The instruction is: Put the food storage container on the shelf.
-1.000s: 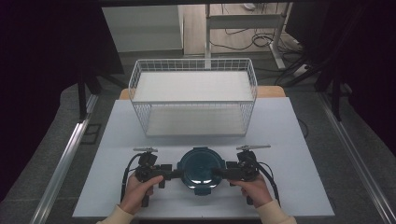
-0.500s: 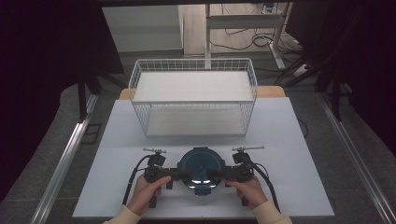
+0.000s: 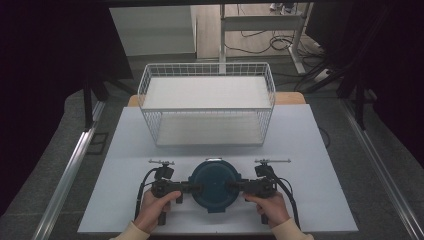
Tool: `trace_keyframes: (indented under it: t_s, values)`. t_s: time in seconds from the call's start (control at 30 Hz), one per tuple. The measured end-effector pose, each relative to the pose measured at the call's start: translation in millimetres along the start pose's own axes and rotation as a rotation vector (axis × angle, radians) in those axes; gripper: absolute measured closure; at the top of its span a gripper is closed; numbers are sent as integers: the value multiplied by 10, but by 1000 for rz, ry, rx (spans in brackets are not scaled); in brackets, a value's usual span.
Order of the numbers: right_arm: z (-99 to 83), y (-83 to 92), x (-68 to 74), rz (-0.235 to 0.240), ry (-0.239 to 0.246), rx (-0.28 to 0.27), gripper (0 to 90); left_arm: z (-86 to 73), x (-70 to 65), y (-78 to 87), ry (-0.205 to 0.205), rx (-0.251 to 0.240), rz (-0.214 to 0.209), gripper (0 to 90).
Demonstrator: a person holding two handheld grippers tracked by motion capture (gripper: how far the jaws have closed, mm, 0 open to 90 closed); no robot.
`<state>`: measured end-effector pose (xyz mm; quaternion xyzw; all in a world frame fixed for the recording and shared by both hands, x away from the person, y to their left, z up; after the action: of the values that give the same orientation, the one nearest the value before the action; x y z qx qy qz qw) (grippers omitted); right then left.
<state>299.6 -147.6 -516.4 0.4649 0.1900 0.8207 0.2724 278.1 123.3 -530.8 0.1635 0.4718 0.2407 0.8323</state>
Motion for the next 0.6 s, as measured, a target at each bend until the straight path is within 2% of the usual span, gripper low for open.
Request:
trace_keyframes:
  t_s: [0.27, 0.37, 0.4, 0.5, 0.6]
  values:
    - [-70, 106, 80, 15, 71, -32, 402, -25, -82, 81, -28, -38, 13, 401]
    - [-72, 111, 125, 12, 112, -44, 412, -22, -145, 123, -72, -65, 45, 392]
    - [-70, 114, 138, 20, 112, -46, 412, -20, -159, 136, -76, -69, 47, 393]
    - [-57, 144, 176, 27, 136, -61, 412, -16, -207, 183, -98, -84, 41, 399]
    - [-21, 222, 252, 29, 190, -81, 412, -6, -279, 238, -124, -99, 24, 410]
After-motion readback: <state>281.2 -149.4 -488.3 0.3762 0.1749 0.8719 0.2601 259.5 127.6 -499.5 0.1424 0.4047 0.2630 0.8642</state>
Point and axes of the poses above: each handheld gripper's, and its own axes: y roughly backward along the jaws, z roughly out of its top, x roughly to its left, the point moved 3 cm from there along -y, roughly forward along the jaws, and after that the axes turned 2 degrees about -y, right-handed, at the moved point
